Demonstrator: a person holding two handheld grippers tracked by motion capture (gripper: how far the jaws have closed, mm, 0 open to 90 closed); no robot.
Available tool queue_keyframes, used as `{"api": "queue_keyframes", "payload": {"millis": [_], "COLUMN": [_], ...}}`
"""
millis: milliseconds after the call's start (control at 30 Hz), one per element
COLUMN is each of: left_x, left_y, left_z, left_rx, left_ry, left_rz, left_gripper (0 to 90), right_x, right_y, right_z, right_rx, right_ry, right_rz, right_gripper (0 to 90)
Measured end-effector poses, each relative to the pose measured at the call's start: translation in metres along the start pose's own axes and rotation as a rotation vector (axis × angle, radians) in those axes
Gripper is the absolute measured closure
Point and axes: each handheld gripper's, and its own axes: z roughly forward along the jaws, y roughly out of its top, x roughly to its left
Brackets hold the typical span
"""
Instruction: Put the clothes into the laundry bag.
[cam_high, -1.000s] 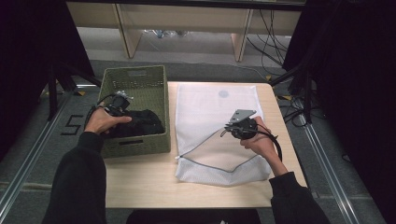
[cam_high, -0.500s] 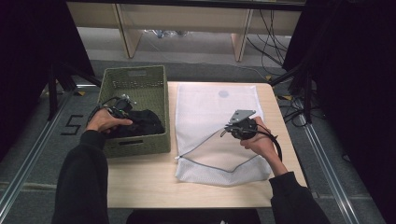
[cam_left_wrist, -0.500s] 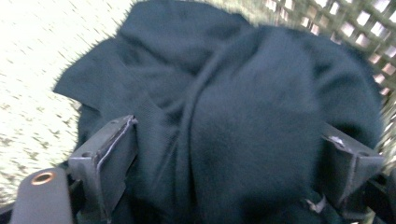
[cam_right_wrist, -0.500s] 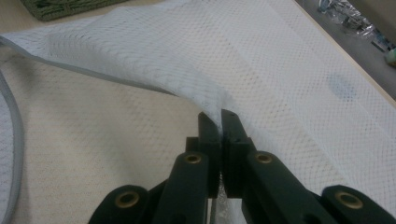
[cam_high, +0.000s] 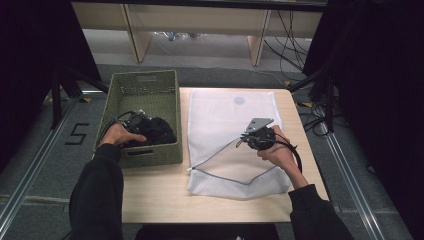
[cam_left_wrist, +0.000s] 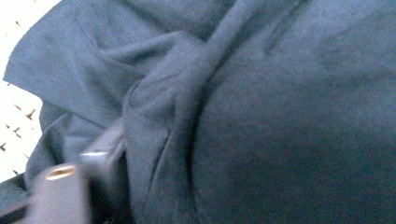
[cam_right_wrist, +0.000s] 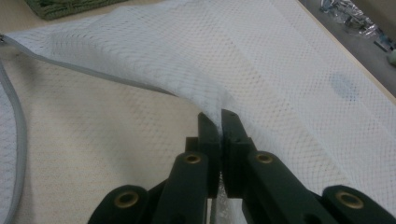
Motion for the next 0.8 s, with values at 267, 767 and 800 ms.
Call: {"api": "queue_keyframes", "payload": {"millis": [267, 767, 800], "left_x": [0.005, -0.002, -0.002], "left_y": [0.007, 0.003, 0.003], "left_z": [-0.005, -0.019, -0.019], "left_rx": [-0.068, -0.162, -0.162], "left_ry": [0.103, -0.018, -0.018], "left_rz": [-0.147, -0.003, -0.003], "left_gripper": [66.5, 17.6, 16.3], "right_x": [-0.002, -0.001, -0.001], "right_y": [-0.001, 0.000, 0.000], "right_z": [0.001, 0.002, 0.002], "right_rx": [0.001, 0.007, 0.005], "right_ry": [0.001, 0.004, 0.001], "right_rz": [0.001, -0.010, -0.021], "right_gripper": [89.2, 88.9, 88.9]}}
